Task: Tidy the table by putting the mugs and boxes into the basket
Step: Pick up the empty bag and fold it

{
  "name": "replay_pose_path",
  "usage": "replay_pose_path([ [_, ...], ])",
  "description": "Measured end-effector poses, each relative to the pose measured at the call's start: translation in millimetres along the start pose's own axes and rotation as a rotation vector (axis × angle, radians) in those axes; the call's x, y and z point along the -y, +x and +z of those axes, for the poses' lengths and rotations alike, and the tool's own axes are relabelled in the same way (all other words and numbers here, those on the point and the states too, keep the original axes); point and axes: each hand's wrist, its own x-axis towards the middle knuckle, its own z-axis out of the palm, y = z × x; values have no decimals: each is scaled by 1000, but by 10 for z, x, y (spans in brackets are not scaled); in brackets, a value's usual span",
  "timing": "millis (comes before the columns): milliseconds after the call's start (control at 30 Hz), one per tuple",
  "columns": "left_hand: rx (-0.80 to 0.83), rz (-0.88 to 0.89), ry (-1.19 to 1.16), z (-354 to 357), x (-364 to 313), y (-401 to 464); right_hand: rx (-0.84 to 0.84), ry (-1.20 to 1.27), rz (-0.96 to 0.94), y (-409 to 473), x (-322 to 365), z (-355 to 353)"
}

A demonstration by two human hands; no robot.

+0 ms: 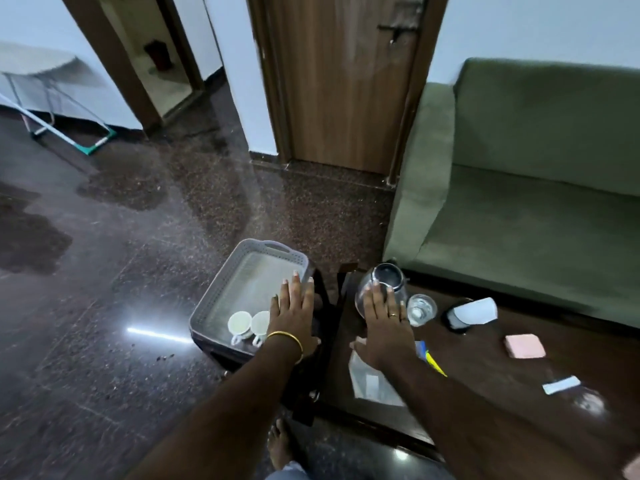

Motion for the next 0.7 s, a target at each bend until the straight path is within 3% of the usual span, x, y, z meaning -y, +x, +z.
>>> replay_pose_path([
  [300, 62, 47, 6, 43, -1122, -254, -9, -20, 230, -634, -1396, 107],
  [600, 288, -52, -220, 608, -1237, -6, 160, 160, 337, -572, -1655, 704],
  [700, 372, -85, -314, 1045, -1171, 322, 187, 277, 454, -406, -1689, 1096],
])
